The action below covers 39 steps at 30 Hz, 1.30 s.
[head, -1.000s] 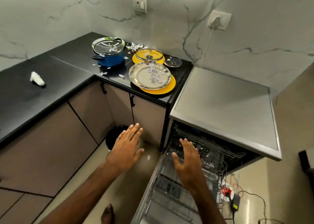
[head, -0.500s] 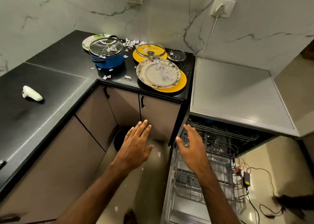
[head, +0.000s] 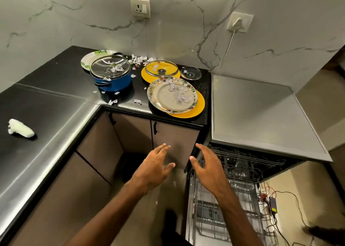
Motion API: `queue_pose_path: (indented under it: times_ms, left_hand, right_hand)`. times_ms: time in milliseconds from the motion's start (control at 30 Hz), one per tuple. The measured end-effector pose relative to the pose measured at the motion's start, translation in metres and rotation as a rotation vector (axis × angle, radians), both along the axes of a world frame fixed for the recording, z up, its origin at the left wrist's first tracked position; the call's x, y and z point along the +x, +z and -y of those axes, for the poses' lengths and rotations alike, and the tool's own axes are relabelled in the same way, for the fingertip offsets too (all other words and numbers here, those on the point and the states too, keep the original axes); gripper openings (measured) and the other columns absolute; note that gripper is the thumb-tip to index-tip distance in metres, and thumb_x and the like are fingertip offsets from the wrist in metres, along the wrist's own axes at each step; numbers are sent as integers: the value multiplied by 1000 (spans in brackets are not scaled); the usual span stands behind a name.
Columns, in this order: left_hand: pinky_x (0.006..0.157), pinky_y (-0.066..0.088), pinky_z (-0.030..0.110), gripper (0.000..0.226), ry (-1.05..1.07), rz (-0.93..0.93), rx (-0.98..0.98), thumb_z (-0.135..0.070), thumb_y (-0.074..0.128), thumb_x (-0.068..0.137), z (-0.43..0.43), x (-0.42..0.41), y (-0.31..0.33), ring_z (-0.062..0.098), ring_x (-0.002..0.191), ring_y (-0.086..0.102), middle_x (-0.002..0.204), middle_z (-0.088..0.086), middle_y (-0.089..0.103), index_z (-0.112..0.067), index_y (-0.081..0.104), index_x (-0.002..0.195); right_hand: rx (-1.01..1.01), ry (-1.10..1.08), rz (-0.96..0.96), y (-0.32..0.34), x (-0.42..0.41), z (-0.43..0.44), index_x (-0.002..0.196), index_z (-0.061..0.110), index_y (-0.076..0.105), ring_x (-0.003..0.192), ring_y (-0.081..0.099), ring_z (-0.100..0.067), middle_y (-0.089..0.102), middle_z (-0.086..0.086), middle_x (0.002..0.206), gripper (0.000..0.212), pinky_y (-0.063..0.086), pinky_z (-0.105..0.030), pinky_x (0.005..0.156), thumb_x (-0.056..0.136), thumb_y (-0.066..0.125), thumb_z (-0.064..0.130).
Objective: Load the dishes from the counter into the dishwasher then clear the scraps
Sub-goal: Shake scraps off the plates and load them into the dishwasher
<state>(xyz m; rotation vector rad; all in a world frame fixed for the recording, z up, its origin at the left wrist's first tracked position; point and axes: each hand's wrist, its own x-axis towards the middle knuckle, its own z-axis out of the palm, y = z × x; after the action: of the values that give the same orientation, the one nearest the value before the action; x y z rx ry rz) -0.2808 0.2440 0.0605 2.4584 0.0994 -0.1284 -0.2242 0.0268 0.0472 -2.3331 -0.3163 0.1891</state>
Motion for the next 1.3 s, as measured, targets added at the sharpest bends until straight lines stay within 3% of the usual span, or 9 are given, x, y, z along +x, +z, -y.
queue_pose_path:
  times_ms: [167,333,533,600,700,833,933,1133,1300]
  left_hand:
    - [116,41,36,71,116,-82,-132,-47,67,93,-23,70,-9,14,138,46,152,0,47,-26,39,154]
    - [101,44,22,67,364,-146,-328,-43,71,91,-52,157,-18,10,120,58,139,-1,59,-22,46,150]
    - [95,58,43,84,754,-205,-715,-44,77,85,-82,253,-55,20,97,73,108,3,70,-9,38,151]
    - [93,59,42,77,845,-193,-821,-38,76,89,-86,274,-65,22,96,73,102,7,70,-6,40,150]
    - [84,61,37,48,917,-179,-887,-28,72,94,-90,292,-73,24,91,74,99,16,72,0,58,129]
    - [67,61,29,27,921,-242,-889,-23,72,94,-101,303,-78,21,80,74,94,18,74,1,66,107]
    - [76,63,38,22,960,-256,-809,-23,76,91,-110,311,-83,23,84,75,94,16,74,-4,66,96]
    - [63,61,30,18,863,-448,-940,-8,67,94,-123,321,-78,26,88,73,105,18,74,-3,65,110]
    - [74,62,37,19,795,-398,-1079,0,54,94,-123,306,-46,30,93,73,105,14,72,-11,62,107]
  right_hand:
    - [40,21,-5,-10,66,-24,149,29,52,140,46,-7,51,12,151,52,38,-30,116,101,63,44]
    - [78,88,3,-23,146,-53,137,27,63,132,54,-8,61,9,141,40,44,-33,115,100,67,40]
    - [60,216,38,-28,223,-85,136,24,64,125,58,-10,65,6,134,39,47,-27,106,99,68,36]
    - [32,251,44,-31,247,-95,138,22,63,127,56,-11,64,5,137,39,43,-24,107,100,67,31]
    - [-9,260,20,-42,274,-111,139,22,62,130,56,-17,62,2,140,40,46,-34,111,100,65,30]
    - [-62,248,-6,-58,298,-132,139,23,64,130,56,-20,64,2,139,41,47,-38,110,101,63,36]
    - [-102,212,-29,-68,299,-143,134,21,69,126,58,-21,68,1,133,38,48,-38,108,100,63,36]
    - [-133,145,-12,-77,291,-154,126,21,73,116,55,-23,67,-1,121,31,49,-40,100,100,64,34]
    - [-74,51,56,-79,284,-151,109,26,74,113,53,-20,62,4,115,15,51,-39,95,95,68,26]
